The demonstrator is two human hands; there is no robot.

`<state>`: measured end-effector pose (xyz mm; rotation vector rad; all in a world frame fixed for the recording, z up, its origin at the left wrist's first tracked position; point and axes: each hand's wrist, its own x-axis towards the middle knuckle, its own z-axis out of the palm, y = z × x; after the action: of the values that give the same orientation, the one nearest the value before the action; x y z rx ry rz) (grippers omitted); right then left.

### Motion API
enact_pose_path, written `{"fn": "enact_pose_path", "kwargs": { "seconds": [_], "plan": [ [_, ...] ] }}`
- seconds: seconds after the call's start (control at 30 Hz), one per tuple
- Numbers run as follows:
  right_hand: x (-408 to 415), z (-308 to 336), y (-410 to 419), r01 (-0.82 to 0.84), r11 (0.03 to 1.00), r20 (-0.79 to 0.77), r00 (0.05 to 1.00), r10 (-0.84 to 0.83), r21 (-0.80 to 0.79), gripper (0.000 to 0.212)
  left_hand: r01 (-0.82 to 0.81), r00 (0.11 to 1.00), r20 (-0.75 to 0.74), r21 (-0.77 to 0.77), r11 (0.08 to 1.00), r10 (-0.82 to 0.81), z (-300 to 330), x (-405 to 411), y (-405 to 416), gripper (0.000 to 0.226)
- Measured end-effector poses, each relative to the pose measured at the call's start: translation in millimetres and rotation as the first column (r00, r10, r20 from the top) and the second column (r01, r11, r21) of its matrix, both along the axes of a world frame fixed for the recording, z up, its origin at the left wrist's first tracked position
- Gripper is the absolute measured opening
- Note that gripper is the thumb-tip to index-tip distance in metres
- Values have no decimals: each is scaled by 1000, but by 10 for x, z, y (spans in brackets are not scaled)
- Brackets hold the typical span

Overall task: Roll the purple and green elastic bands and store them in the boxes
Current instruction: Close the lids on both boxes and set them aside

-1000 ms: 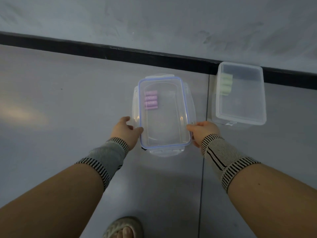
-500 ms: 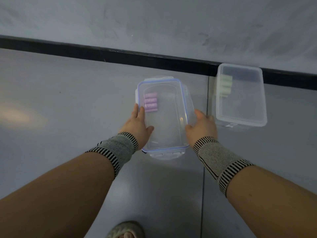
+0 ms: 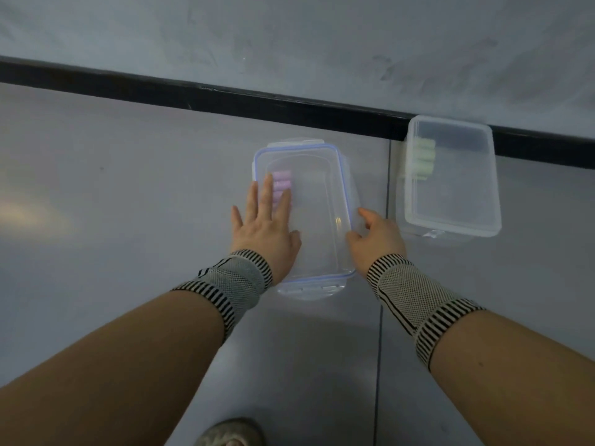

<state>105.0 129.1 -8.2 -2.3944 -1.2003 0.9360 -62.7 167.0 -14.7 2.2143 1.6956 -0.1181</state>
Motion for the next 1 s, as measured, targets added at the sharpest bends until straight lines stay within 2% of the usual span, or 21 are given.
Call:
{"fn": "enact_pose_path", "kwargs": {
  "seconds": [0.13, 0.2, 0.33, 0.5, 0.57, 0.67, 0.77, 0.83, 0.9, 1.0],
  "plan": [
    [14, -18, -21, -41, 997, 160, 987, 31, 59, 51, 76, 993, -88, -51, 996, -80, -130, 85, -80, 76],
    [18, -4, 12, -45, 997, 173, 984, 35, 55, 46, 84, 991, -98, -45, 995, -89, -148, 88, -91, 77],
    [-20, -102, 159, -10, 1000, 46, 999, 9, 23, 38, 93, 991, -98, -24, 995, -95, -139, 91, -77, 78],
    [-24, -121, 209, 143, 989, -251, 960, -126, 49, 26, 104, 987, -119, -38, 994, -107, -153, 83, -72, 78],
    [12, -100, 217, 129, 991, -264, 957, -119, 20, 25, 101, 988, -115, -52, 994, -106, -132, 91, -78, 78],
    [15, -63, 259, 21, 1000, -51, 998, -21, -19, 32, 54, 999, -5, -42, 998, -54, -79, 78, -68, 74],
    [-2, 89, 432, -100, 981, 134, 988, 78, 166, 50, -95, 987, 141, 117, 989, 78, -63, 4, 87, 67],
    [-19, 179, 657, -306, 924, 280, 930, 238, 230, 52, -195, 970, 168, 112, 974, 175, -80, -57, 243, 72],
    [-66, 165, 899, -478, 864, 362, 842, 399, 159, 52, -227, 968, 122, 46, 973, 220, -112, -109, 318, 76],
    [-156, 53, 1142, -604, 797, 360, 741, 567, -13, 56, -245, 961, 119, -54, 968, 249, -151, -102, 305, 77]
  ]
}}
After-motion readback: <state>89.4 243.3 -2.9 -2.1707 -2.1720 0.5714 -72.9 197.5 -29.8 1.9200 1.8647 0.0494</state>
